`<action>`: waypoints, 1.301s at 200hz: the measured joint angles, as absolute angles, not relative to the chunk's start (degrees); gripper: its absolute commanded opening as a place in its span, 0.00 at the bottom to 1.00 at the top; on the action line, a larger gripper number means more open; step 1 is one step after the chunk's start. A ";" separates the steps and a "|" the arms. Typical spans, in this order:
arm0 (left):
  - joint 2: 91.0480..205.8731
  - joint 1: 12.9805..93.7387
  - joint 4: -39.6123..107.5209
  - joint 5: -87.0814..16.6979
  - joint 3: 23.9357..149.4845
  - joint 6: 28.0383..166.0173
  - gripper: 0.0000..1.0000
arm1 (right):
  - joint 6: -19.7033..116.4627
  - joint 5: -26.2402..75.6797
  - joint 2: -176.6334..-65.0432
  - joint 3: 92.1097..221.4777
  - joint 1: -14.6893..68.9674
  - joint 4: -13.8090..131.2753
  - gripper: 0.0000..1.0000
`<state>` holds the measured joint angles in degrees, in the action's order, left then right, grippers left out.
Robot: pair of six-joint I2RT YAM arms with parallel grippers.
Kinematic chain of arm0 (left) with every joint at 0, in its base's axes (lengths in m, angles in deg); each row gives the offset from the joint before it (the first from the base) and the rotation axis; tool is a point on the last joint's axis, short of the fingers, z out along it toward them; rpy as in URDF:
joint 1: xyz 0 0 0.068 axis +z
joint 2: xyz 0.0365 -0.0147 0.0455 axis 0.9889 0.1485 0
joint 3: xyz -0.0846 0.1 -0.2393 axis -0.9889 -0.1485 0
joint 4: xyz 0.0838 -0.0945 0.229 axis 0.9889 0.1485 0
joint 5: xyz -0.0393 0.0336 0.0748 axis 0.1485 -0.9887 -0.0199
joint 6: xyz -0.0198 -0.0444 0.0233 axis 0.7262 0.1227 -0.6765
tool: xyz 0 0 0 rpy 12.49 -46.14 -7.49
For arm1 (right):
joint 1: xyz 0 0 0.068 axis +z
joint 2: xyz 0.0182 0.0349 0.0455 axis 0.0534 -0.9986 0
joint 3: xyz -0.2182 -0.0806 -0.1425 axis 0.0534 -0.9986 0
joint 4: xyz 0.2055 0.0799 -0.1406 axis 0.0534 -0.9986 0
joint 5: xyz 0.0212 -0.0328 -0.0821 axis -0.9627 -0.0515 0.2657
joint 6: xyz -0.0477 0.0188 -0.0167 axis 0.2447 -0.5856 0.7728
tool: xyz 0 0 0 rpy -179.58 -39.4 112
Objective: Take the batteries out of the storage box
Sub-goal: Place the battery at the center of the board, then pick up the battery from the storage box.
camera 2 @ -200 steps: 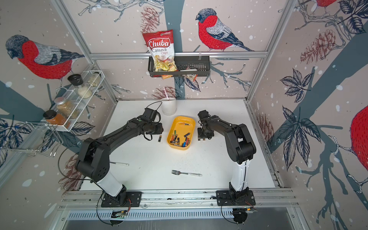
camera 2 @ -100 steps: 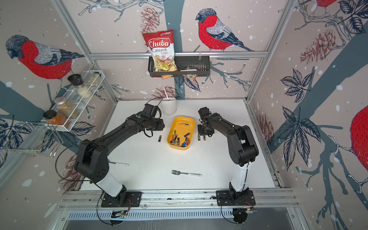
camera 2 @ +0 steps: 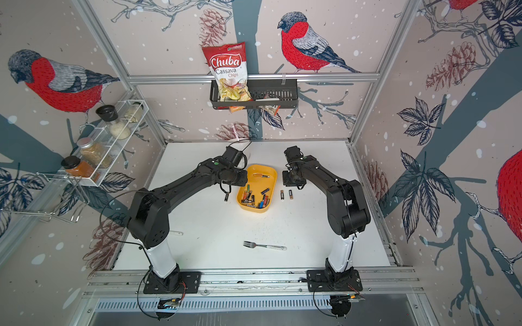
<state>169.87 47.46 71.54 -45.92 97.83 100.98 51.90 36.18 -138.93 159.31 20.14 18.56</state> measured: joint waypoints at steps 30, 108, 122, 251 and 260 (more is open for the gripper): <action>172.34 45.93 71.65 -45.90 98.14 101.02 0.40 | 51.94 36.18 -138.91 158.12 19.79 18.47 0.33; 177.34 44.44 72.83 -45.95 98.73 102.03 0.31 | 52.09 36.16 -138.19 158.06 19.29 18.47 0.33; 178.02 44.42 72.90 -46.01 98.92 102.03 0.30 | 52.09 36.16 -138.04 158.08 19.26 18.47 0.33; 183.03 43.79 73.60 -47.67 99.54 101.81 0.24 | 52.11 35.96 -137.18 158.08 19.07 18.28 0.33; 183.22 43.79 73.60 -47.65 99.54 101.81 0.24 | 52.11 35.96 -137.16 158.08 19.07 18.28 0.33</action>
